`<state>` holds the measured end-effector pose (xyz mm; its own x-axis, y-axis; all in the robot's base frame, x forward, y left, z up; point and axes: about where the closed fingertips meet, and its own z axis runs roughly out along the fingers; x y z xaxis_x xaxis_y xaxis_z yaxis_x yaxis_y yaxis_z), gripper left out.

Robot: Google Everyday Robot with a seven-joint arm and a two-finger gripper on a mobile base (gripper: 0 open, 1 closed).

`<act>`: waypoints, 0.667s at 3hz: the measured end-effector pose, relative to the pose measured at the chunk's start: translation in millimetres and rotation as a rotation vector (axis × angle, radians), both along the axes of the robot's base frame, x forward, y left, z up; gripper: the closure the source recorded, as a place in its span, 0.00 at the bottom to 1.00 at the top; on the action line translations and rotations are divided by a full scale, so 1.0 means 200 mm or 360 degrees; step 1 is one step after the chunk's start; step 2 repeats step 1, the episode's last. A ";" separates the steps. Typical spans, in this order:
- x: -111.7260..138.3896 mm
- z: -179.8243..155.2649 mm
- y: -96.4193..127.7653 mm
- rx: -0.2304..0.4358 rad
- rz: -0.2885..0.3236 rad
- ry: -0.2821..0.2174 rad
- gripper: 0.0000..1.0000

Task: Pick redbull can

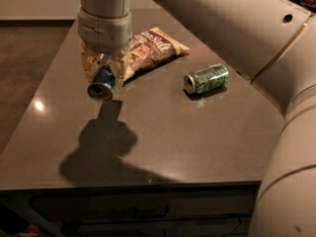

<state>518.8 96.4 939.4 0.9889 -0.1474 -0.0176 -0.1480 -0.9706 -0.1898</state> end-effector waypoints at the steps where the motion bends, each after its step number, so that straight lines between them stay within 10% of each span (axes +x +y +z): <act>1: 0.04 0.01 0.05 0.0060 -0.0007 -0.0050 1.00; 2: 0.04 0.01 0.05 0.0060 -0.0007 -0.0050 1.00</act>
Offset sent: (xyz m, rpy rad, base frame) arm 0.0000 0.0000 0.0000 0.0000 0.0000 0.0000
